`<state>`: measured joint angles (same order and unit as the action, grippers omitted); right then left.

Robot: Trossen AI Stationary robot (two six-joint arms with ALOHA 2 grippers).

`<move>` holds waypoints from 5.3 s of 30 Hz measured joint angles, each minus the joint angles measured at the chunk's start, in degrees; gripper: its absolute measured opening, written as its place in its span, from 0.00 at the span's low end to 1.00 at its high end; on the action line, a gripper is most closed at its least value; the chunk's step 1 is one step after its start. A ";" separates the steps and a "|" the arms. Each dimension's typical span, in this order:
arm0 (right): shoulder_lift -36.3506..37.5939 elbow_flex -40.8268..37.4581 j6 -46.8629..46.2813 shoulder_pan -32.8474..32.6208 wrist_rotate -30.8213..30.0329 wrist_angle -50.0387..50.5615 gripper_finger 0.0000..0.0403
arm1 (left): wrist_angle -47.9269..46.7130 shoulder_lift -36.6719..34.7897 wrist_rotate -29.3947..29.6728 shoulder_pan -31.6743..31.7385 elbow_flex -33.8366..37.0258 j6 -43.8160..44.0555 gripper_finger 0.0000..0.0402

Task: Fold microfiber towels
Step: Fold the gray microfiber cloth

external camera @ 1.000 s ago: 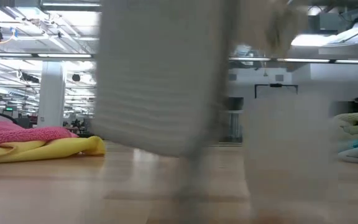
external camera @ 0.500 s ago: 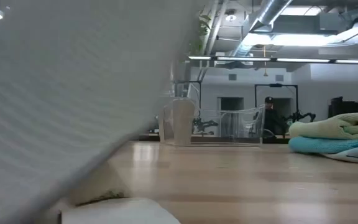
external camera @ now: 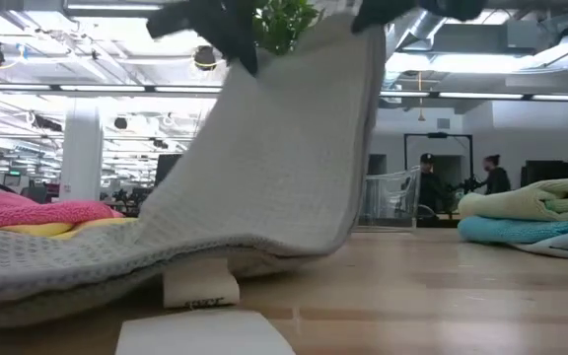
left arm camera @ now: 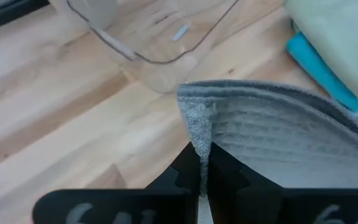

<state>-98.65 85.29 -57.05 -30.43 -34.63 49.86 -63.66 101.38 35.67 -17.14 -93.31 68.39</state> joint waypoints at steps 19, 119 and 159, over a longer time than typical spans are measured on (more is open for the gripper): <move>-0.03 -3.12 0.43 0.96 0.93 0.81 0.04 | 12.33 -0.07 -4.21 6.28 6.84 -29.24 0.02; -10.40 -20.54 3.58 -0.77 10.52 -33.90 0.05 | 13.24 0.35 -15.88 1.67 16.28 -33.92 0.55; -10.40 -20.50 24.96 -0.77 14.99 -39.66 0.35 | 43.75 -2.43 -21.75 3.64 28.08 -41.80 0.49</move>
<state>-109.06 64.79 -32.10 -31.20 -19.64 10.20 -19.90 98.96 13.92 -13.50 -65.23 26.59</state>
